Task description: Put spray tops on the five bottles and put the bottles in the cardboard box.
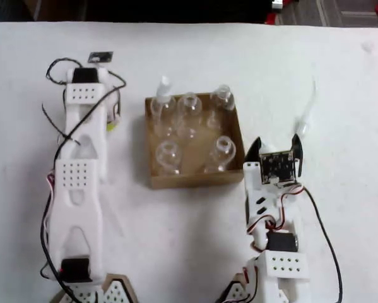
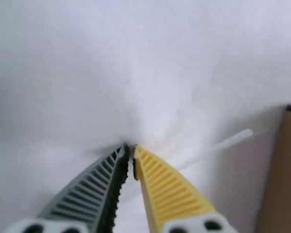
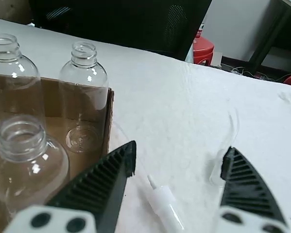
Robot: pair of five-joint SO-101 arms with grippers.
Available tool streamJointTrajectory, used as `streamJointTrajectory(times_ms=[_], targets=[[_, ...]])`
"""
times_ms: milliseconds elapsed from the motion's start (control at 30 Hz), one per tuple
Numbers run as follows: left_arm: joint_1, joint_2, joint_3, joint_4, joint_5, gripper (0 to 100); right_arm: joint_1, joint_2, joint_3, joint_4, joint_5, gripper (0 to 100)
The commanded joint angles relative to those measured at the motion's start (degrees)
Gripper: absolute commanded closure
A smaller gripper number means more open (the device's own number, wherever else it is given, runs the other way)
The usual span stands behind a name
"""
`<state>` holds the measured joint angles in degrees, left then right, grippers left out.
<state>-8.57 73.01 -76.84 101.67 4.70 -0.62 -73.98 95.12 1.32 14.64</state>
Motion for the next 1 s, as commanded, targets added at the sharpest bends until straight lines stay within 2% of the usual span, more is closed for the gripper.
streamJointTrajectory(times_ms=[0, 133, 233, 500, 667, 800, 967], targets=[[1.1, -8.1, 11.5, 1.0, -0.7, 98, -0.5, -0.3, -0.2, -1.1, 0.8, 73.8], [1.7, -16.0, 25.9, 0.7, -1.1, 98, -0.5, -0.3, -0.2, -1.2, 0.8, 73.8], [1.7, -21.3, 34.6, 0.6, -4.3, 98, -0.5, -0.3, -0.2, -1.2, 0.8, 73.8], [1.1, -36.5, 53.3, 0.4, -5.4, 98, -0.5, -0.3, -0.2, -1.2, 0.8, 73.8], [-0.8, -45.7, 65.2, -3.1, -8.2, 98, -0.5, -0.3, -0.2, -1.1, 0.8, 73.8], [-4.7, -54.5, 67.0, -2.5, -8.5, 98, -0.5, -0.3, -0.2, -1.1, 0.8, 73.8], [-10.2, -69.1, 61.7, 0.5, -8.2, 96, -0.5, -0.3, -0.2, -1.1, 0.8, 73.8]])
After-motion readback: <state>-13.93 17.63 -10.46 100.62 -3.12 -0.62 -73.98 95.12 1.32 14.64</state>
